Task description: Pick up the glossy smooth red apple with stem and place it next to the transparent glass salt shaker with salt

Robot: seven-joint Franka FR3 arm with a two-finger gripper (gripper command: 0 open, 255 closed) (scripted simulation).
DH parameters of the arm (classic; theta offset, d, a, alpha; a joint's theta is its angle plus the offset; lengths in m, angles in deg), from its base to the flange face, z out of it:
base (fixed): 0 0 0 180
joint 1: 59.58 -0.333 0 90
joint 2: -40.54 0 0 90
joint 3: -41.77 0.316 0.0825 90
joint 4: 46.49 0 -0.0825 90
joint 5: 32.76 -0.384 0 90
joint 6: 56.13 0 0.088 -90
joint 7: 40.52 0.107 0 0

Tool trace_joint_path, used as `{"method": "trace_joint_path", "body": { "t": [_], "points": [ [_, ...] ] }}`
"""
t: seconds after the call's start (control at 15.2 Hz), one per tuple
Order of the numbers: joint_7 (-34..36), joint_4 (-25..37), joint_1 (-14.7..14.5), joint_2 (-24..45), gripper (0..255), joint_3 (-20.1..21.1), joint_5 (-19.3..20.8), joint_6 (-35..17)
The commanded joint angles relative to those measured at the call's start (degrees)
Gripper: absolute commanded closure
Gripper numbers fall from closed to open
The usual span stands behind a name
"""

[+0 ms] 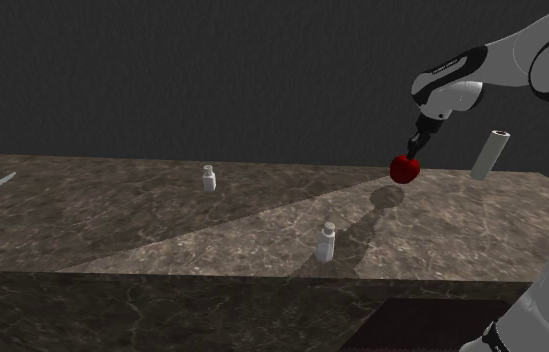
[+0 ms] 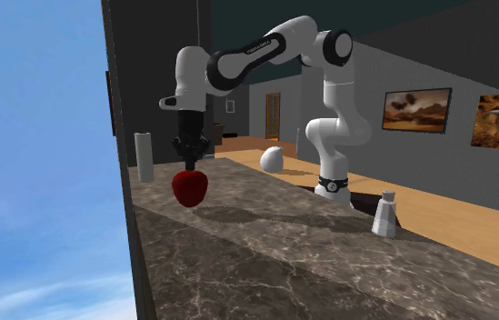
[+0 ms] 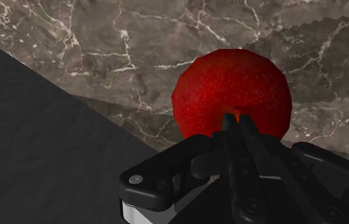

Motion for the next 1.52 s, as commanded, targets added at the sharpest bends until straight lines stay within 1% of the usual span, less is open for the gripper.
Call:
{"method": "trace_joint_path", "body": {
  "t": [0.0, 0.73, 1.45],
  "points": [
    [0.5, 0.9, -0.1, -0.6, 255, -0.2, 0.6, 1.3],
    [2.9, 6.4, -0.5, -3.3, 255, -0.8, 3.3, 8.8],
    [4.3, 13.7, -0.4, -4.4, 255, -1.1, 4.6, 16.8]
  ]
}}
